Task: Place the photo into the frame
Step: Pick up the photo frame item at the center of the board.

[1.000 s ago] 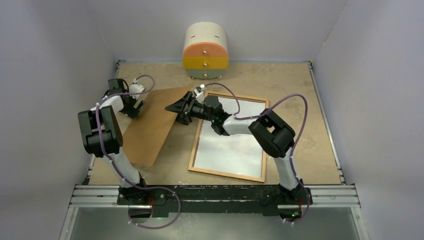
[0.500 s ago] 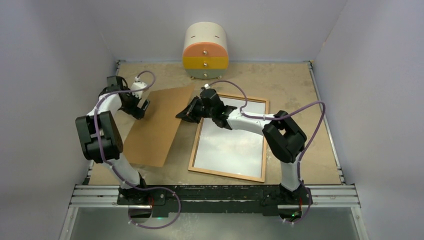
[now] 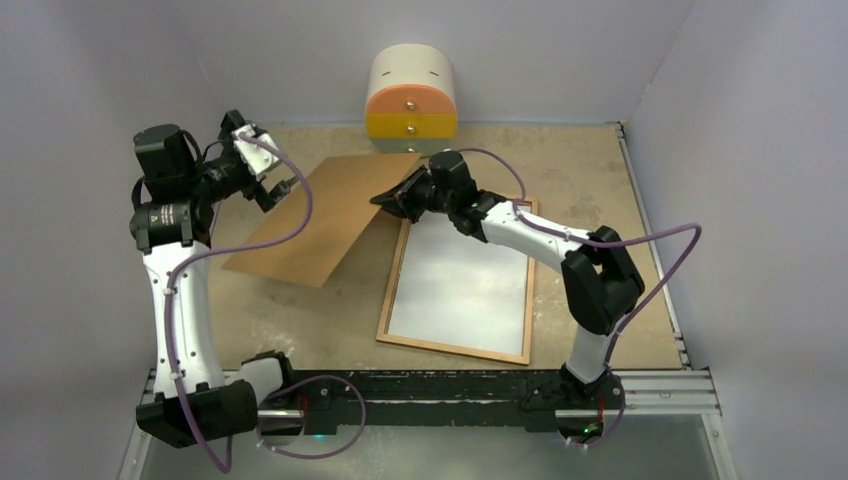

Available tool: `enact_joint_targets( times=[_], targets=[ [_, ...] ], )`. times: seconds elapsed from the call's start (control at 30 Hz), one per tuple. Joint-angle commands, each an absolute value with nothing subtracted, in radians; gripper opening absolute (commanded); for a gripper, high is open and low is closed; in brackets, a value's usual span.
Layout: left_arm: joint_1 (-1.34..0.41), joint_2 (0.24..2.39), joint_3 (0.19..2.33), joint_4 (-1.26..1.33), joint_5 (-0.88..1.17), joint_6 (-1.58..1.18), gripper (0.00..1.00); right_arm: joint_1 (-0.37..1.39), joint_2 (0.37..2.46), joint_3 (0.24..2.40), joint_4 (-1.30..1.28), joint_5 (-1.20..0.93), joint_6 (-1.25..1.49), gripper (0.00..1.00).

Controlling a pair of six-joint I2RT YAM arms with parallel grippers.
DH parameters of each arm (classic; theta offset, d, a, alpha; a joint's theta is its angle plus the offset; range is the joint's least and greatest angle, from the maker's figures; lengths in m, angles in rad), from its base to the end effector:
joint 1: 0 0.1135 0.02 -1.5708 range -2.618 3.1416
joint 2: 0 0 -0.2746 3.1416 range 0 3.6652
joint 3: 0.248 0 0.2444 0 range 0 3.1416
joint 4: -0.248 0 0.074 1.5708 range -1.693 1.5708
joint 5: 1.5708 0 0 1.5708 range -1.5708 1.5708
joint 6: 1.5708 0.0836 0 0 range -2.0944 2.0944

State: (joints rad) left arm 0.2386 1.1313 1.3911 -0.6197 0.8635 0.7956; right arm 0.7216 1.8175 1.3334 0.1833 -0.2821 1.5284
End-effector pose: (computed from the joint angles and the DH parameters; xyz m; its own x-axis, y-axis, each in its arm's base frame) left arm 0.2451 -0.0058 0.4357 0.1446 0.5128 -0.8462 0.6207 0.6190 0.4812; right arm 0.3390 0.3293 0.2769 -0.8428 0.5367 0.0419 0.1869 0.2187 0.9577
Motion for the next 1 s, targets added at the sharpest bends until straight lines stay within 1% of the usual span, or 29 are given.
enact_joint_targets(
  times=[0.0, 0.13, 0.17, 0.4, 0.57, 0.7, 0.9, 0.93, 0.97],
  targets=[
    [0.236, 1.116, 1.477, -1.046, 1.069, 1.134, 0.99, 0.707, 1.75, 1.357, 0.303, -0.314, 1.67, 0.0],
    [0.236, 1.094, 1.56, -1.386, 1.012, 1.404, 0.98, 0.703, 1.733, 1.353, 0.341, -0.326, 1.712, 0.0],
    [0.236, 1.09, 1.582, -1.427, 0.991, 1.451, 0.98, 0.701, 1.725, 1.349, 0.35, -0.327, 1.72, 0.0],
    [0.235, 0.992, 1.584, -1.433, 0.899, 1.509, 0.99, 0.672, 1.674, 1.301, 0.395, -0.335, 1.758, 0.0],
    [0.227, 0.911, 1.453, -1.434, 0.811, 1.669, 0.99, 0.652, 1.67, 1.286, 0.421, -0.344, 1.786, 0.0],
    [0.227, 0.908, 1.42, -1.434, 0.73, 1.715, 0.98, 0.641, 1.69, 1.306, 0.436, -0.36, 1.799, 0.0],
    [0.227, 0.909, 1.374, -1.396, 0.745, 1.765, 0.94, 0.641, 1.706, 1.3, 0.508, -0.349, 1.825, 0.0],
    [0.227, 0.905, 1.357, -1.352, 0.749, 1.739, 0.93, 0.642, 1.706, 1.297, 0.52, -0.348, 1.832, 0.0],
    [0.227, 0.898, 1.338, -1.3, 0.753, 1.714, 0.87, 0.644, 1.707, 1.3, 0.524, -0.352, 1.834, 0.0]
  ],
)
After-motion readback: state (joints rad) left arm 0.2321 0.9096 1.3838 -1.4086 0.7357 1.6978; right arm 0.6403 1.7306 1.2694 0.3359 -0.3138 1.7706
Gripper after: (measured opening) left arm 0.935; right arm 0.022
